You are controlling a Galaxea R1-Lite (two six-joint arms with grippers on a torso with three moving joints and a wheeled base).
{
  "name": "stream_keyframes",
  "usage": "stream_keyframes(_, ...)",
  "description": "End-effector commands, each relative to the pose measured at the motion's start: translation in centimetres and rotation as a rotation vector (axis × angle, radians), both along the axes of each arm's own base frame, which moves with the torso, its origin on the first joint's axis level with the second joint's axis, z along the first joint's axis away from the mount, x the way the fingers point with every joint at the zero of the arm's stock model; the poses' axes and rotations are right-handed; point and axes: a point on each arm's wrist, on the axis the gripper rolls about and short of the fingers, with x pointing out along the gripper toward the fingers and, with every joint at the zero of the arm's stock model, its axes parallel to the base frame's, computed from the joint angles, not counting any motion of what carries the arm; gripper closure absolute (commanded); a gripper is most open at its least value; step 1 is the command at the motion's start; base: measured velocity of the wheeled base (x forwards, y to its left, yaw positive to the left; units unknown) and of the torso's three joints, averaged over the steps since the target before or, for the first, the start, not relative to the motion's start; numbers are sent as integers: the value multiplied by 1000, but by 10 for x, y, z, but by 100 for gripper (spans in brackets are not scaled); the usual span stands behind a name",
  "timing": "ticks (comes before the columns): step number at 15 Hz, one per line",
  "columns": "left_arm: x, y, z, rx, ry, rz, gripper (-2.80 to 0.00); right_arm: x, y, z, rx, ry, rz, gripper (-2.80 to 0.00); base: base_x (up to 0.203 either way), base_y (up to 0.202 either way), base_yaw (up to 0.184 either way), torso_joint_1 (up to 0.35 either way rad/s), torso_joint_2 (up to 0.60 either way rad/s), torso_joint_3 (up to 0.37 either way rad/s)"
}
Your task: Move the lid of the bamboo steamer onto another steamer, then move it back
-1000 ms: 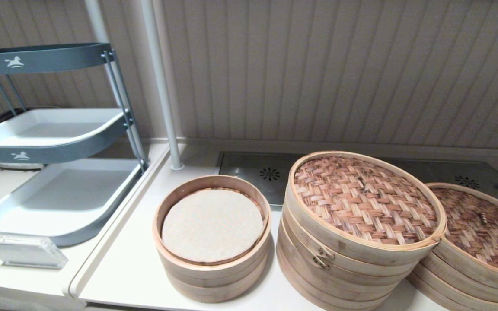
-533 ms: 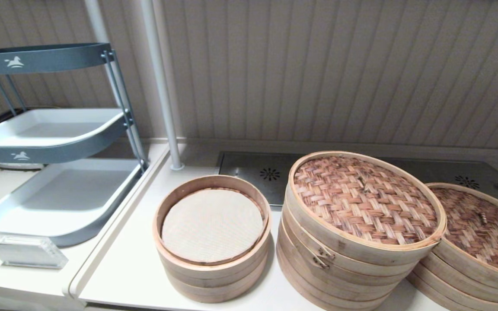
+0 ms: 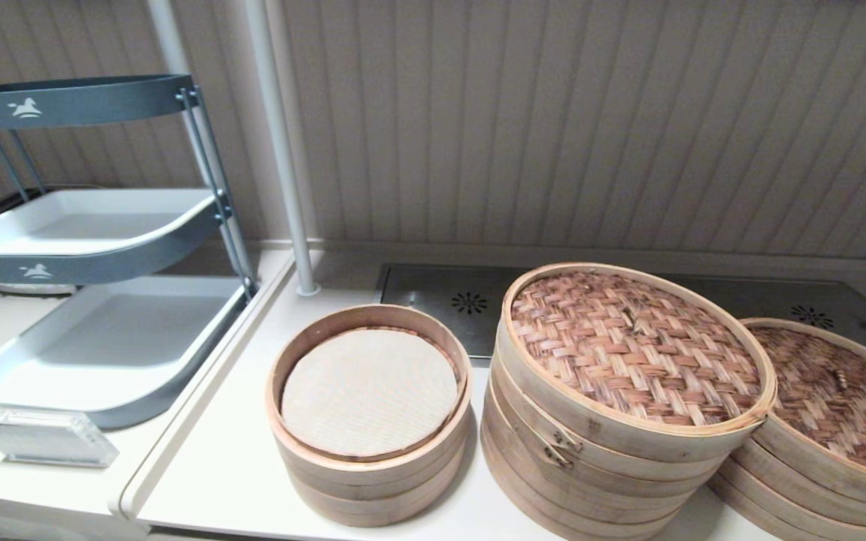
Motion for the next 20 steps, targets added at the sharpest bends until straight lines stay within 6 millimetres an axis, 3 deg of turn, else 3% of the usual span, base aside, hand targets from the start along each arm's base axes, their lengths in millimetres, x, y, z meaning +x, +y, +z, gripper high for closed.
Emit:
stream_keyframes(1,2,0,-7,0,22,0,0,-4,0,-12,9,33,60,0,0,0,0,0,0,0)
stream_keyframes(5,2,0,-7,0,22,-1,0,-20,-1,-19,56,-133,24,0,0,0,0,0,0,0)
stream_keyframes(20,2,0,-7,0,22,2,0,-20,-1,-20,109,-131,1,0,0,0,0,0,0,0)
